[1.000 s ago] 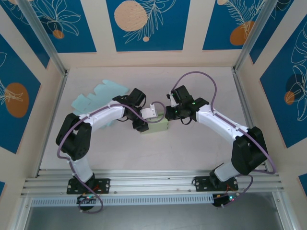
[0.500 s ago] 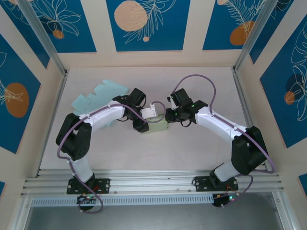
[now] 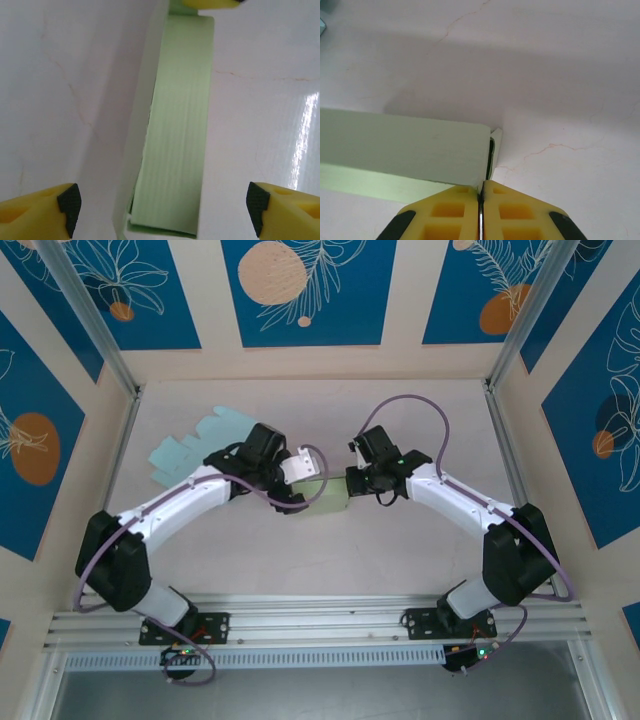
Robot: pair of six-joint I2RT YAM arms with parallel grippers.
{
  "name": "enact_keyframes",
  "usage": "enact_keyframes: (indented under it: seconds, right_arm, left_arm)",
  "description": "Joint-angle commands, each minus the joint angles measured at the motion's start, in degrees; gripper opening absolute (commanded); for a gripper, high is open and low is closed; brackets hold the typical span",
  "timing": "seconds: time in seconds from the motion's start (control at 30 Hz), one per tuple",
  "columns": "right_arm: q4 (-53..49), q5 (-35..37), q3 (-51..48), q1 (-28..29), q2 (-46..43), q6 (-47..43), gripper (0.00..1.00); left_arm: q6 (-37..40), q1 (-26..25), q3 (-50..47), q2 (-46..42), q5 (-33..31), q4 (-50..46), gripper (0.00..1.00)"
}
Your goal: Fold the paper box
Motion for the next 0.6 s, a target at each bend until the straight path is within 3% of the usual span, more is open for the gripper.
enact_keyframes:
  seconds: [0.0, 0.23, 0.33, 0.57]
  right_arm:
    - [-1.47, 1.41, 1.5, 0.87, -1.17, -0.15, 0.11]
    - [-2.8, 3.01, 2.85, 1.74, -0.23, -0.43, 0.1]
    - [-3.11, 3.43, 3.3, 2.21, 0.13, -0.47, 0.1]
    - [-3.55, 4.13, 4.29, 3.06, 0.99, -0.53, 0.11]
  left_arm:
    - [-4.92, -0.34, -2.47, -3.28, -5.91, 3.54, 0.86]
    - [-14.6, -0.05, -2.89, -6.36, -13.39, 0.74, 0.76]
    - [-18.91, 0.01, -1.54, -5.57, -15.81, -3.16, 0.65]
    - [-27.19, 0.19, -1.09, -4.98, -13.36, -7.34, 0.46]
